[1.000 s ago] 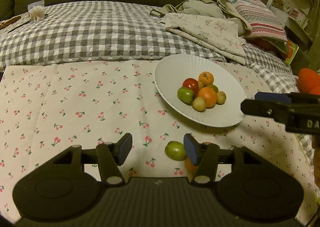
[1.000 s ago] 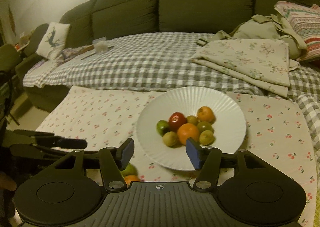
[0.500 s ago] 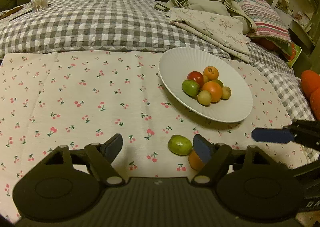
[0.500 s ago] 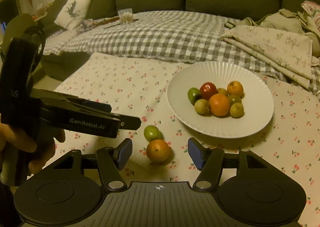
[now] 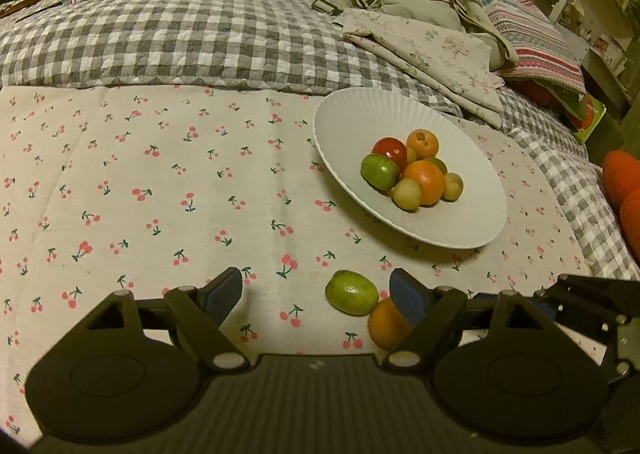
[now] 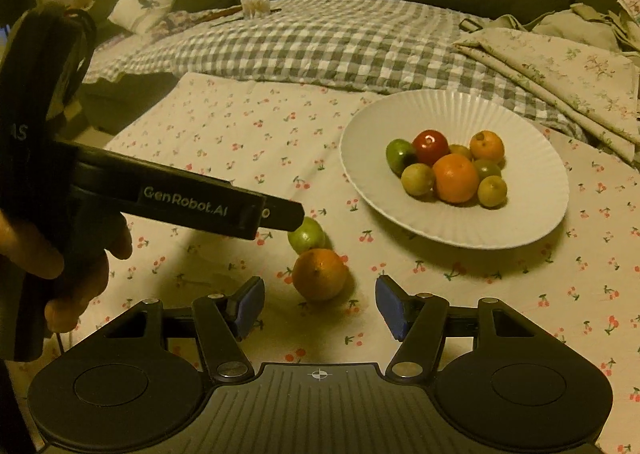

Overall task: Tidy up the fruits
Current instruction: 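Move left gripper to the green lime while right gripper moves to the mandarin, then close right gripper on the mandarin while left gripper closes on the lime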

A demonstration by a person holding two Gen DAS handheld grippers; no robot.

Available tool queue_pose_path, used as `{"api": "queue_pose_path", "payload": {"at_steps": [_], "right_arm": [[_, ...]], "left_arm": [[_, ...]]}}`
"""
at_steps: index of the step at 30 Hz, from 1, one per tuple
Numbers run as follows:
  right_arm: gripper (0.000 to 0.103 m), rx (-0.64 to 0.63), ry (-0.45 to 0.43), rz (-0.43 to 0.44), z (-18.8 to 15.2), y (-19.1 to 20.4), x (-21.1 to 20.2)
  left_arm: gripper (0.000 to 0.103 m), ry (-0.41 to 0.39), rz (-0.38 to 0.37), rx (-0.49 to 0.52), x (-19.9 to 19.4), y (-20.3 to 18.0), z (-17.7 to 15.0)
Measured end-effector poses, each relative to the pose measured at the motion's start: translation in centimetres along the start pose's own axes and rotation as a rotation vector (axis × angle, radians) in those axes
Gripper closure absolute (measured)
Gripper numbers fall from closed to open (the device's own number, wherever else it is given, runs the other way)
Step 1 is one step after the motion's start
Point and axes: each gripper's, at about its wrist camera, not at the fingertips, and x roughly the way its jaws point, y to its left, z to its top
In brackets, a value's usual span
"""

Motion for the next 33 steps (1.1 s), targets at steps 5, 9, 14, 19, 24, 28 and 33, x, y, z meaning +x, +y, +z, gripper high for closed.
{"api": "queue_pose_path", "payload": {"at_steps": [5,9,14,19,24,28,33], "right_arm": [[0.041,-0.006,0.004,-0.011,-0.2,0.3,1.2],[0.041,-0.004,-0.007,-0.027,-0.2,0.5,2.2],[0.042,-0.004,-0.015,-0.044,-0.2,0.6,3.4],[0.070,-0.034,0.023,-0.052,-0.4,0.9,4.2],[0.071,-0.020,0.042,-0.060,0.0,0.6,3.4],[0.071,-0.013,0.067,-0.095,0.0,0.1,2.6],[0.071,0.008,0.082,-0.142,0.1,-1.0,1.9]], "left_arm": [[0.024,-0.005,0.007,-0.015,0.4,-0.1,-0.1],[0.025,-0.009,0.010,-0.018,0.6,-0.1,-0.1],[0.026,-0.014,0.009,-0.009,0.7,-0.1,0.0],[0.031,-0.010,0.013,0.010,0.9,-0.2,-0.2],[0.031,-0.014,0.011,0.034,0.9,-0.4,-0.3],[0.032,-0.020,0.004,0.074,0.9,-0.8,-0.4],[0.032,-0.015,-0.007,0.156,1.3,-1.9,-0.7]]}}
